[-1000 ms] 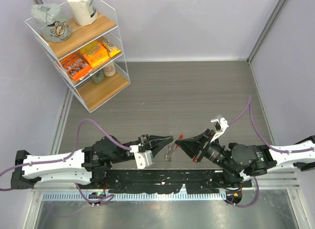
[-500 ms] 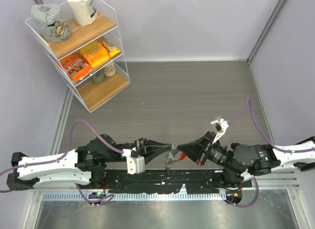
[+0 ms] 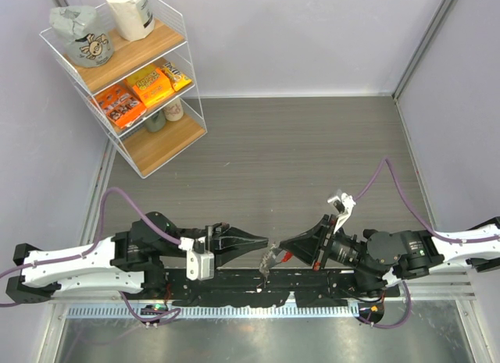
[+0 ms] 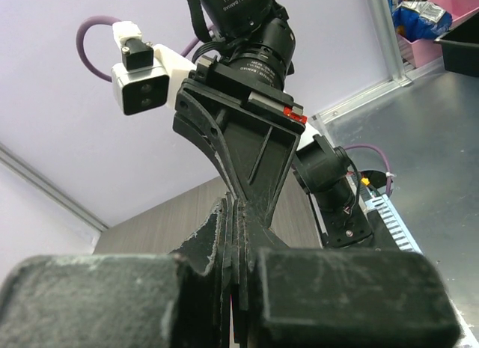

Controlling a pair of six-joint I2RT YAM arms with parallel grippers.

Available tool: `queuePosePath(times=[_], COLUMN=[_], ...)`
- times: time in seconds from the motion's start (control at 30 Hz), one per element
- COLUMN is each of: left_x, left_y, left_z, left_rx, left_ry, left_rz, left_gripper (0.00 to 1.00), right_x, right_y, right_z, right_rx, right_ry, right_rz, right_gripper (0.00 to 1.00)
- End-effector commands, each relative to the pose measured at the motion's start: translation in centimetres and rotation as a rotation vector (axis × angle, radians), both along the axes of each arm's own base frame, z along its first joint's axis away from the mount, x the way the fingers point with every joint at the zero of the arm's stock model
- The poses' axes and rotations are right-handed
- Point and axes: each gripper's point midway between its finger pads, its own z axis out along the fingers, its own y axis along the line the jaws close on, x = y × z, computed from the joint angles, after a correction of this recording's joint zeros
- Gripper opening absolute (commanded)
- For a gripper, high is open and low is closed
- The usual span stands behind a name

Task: Put the keys on the keyring

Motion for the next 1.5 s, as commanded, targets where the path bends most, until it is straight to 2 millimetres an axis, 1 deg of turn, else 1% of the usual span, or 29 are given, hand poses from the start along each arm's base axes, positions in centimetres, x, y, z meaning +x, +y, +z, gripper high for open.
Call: queuePosePath(times=[0.0,0.13,0.2,0.33,0.43,0.63,0.87,1.03,1.47], left_x=[-0.9,-0.7,-0.3,0.8,1.3,1.7,1.7,1.3,1.4], left_y=[0.8,0.7,0.6,0.8,0.7,0.0,-0.6,-0.9,-1.9], left_z=[1.7,0.1,-0.7,-2.2,-2.9,-3.9,-4.0,-4.0,-4.4], left_rx=[-0.049,-0.005,0.020,0.036,0.033,0.046,0.054,0.063,0.089], left_ry=[0.022,0.047,0.059,0.071,0.075,0.084,0.087,0.087,0.080], left_rz=[-0.037,-0.024,0.000,0.058,0.090,0.104,0.099,0.076,0.069], left_gripper=[0.00,0.00,0.04,0.26,0.38,0.40,0.43,0.45,0.45], right_x=[-0.3,0.0,0.3,0.5,0.4,0.5,0.5,0.5,0.4], right_y=[0.1,0.0,-0.2,-0.3,-0.2,-0.4,-0.3,-0.2,-0.2], right_z=[1.7,1.8,1.9,2.0,1.9,2.2,2.0,2.0,1.9], right_rx=[0.085,0.090,0.095,0.098,0.095,0.104,0.101,0.099,0.101], right_ry=[0.049,0.050,0.050,0.050,0.051,0.056,0.059,0.058,0.058], right_rz=[0.005,-0.013,-0.027,-0.038,-0.036,-0.041,-0.043,-0.041,-0.035], right_gripper=[0.06,0.05,0.06,0.05,0.05,0.06,0.05,0.06,0.05])
